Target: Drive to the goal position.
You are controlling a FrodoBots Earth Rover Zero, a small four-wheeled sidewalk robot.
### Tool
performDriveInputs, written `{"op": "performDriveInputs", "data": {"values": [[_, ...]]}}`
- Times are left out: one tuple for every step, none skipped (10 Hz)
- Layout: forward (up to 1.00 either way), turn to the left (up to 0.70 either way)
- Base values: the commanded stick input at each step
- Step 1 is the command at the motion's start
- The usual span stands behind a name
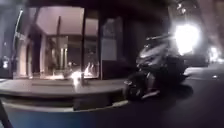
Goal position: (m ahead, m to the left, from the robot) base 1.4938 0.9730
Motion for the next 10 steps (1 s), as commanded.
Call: {"op": "performDriveInputs", "data": {"values": [[0.45,0.27],[0.45,0.27],[0.45,0.27],[0.45,0.27],[0.45,0.27],[0.45,0.27],[0.45,0.27],[0.45,0.26],[0.45,0.12],[0.45,0.08]]}}
